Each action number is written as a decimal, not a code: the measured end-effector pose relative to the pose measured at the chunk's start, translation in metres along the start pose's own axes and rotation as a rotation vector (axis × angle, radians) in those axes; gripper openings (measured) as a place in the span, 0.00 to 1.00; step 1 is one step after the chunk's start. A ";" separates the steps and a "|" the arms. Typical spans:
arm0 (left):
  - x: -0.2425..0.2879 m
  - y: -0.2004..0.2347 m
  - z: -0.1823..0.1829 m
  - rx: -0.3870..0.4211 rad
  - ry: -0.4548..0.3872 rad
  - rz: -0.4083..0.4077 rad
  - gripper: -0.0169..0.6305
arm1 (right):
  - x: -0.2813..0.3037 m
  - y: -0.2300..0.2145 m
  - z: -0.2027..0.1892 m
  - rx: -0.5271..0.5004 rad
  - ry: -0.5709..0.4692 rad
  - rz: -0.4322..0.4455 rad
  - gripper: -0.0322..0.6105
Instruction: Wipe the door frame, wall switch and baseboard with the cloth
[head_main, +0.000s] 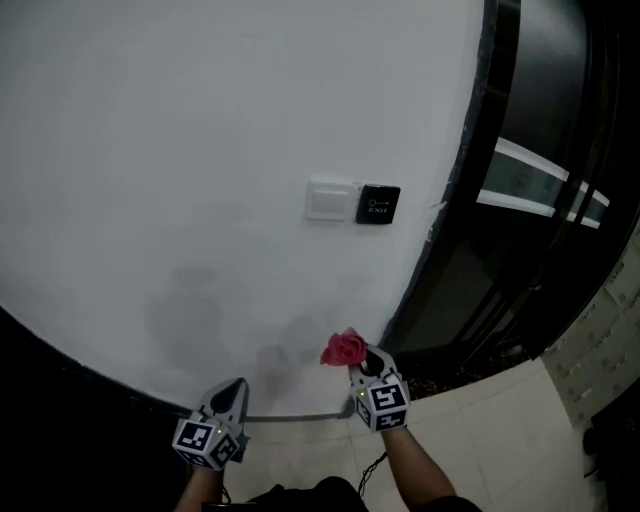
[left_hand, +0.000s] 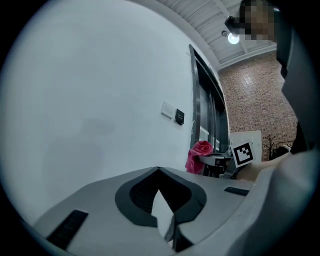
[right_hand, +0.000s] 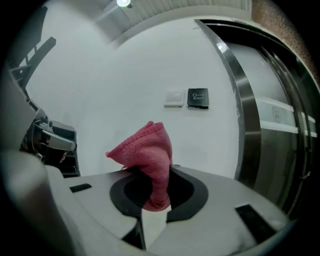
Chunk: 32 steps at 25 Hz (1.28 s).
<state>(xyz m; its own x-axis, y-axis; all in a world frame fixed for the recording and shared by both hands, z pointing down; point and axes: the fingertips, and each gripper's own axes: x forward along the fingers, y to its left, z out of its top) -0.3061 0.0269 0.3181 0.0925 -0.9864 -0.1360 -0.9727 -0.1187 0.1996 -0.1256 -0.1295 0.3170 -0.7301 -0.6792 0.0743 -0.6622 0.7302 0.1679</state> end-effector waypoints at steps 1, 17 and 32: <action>-0.001 0.000 0.000 -0.011 -0.005 -0.006 0.01 | 0.001 -0.001 0.001 -0.006 0.000 -0.002 0.14; 0.038 -0.029 0.008 -0.051 0.022 -0.162 0.01 | -0.048 -0.210 0.141 -0.698 0.048 -0.518 0.14; 0.128 -0.129 -0.035 -0.064 -0.005 0.010 0.01 | 0.022 -0.277 0.187 -1.127 0.060 -0.495 0.13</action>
<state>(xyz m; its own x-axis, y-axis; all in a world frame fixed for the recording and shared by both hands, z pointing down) -0.1607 -0.0881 0.3093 0.0812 -0.9870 -0.1387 -0.9580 -0.1157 0.2624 0.0104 -0.3331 0.0879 -0.4137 -0.8885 -0.1986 -0.3284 -0.0578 0.9428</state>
